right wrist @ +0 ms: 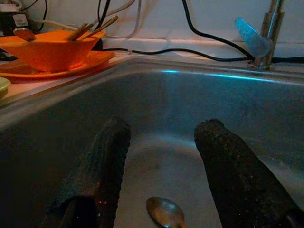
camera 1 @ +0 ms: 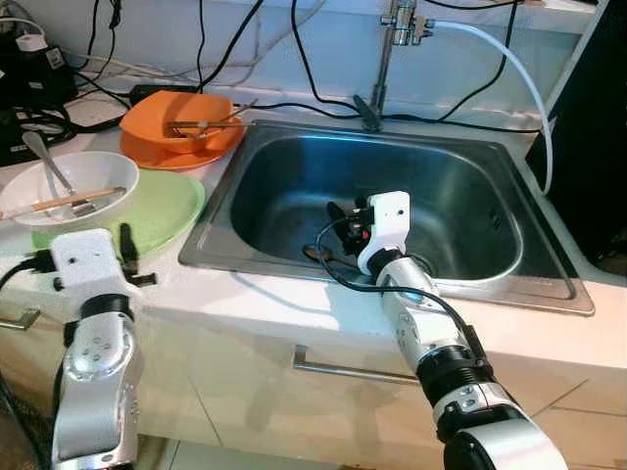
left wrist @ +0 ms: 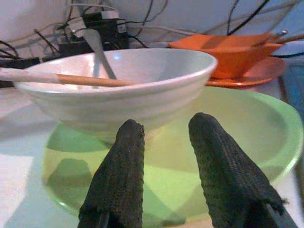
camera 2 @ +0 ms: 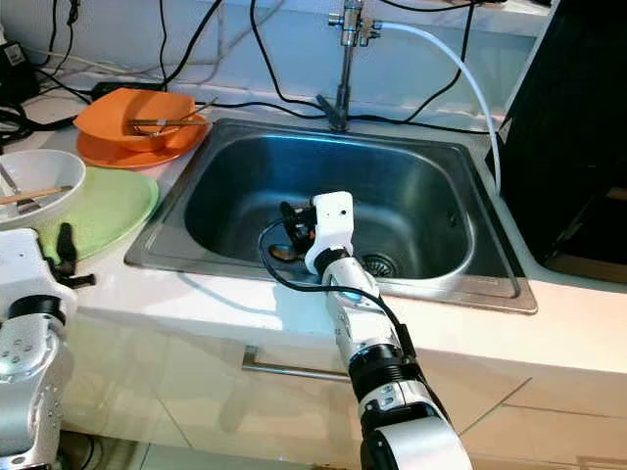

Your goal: Kitchen organization

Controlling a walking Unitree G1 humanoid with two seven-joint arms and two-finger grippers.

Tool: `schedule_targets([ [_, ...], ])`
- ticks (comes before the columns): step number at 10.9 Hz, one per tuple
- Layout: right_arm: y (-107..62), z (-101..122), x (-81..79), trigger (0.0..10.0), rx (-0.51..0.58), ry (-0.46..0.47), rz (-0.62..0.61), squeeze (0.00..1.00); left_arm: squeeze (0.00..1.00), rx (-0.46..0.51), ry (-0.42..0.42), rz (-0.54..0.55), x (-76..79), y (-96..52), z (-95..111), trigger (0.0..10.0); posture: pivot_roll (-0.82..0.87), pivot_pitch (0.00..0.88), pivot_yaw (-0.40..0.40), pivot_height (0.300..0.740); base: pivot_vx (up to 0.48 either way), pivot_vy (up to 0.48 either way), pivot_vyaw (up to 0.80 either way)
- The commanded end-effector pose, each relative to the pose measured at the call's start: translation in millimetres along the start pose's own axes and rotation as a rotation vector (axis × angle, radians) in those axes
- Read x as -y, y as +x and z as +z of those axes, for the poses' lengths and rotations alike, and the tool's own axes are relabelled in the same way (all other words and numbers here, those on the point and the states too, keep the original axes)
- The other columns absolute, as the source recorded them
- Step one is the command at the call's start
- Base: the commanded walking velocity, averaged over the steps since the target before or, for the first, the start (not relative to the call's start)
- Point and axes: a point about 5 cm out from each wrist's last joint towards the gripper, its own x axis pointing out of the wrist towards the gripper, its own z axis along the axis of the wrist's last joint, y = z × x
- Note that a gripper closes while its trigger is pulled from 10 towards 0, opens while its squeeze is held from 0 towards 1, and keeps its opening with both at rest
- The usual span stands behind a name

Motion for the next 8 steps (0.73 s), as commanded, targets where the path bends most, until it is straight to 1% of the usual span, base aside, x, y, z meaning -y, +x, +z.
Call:
schedule_targets([
  [1, -0.3, -2.3, 1.8, 10.0, -0.017, 0.010, -0.003, 0.00, 0.00, 0.020, 0.015, 0.037, -6.9, 2.1, 4.1, 10.0, 0.24, 0.041, -0.033, 0.740, 0.000, 0.000, 0.00],
  [4, -0.3, -2.7, 1.2, 10.0, -0.018, 0.012, -0.002, 0.00, 0.00, 0.039, 0.014, 0.039, -6.2, 6.2, 9.5, 10.0, 0.24, 0.038, -0.030, 0.740, 0.000, 0.000, 0.00],
  [8, -1.0, -3.2, 1.1, 10.0, -0.016, 0.014, -0.009, 0.00, 0.00, 0.065, 0.009, -0.038, 6.3, 19.2, 19.2, 10.0, 0.24, 0.037, -0.020, 0.740, 0.000, 0.000, 0.00],
])
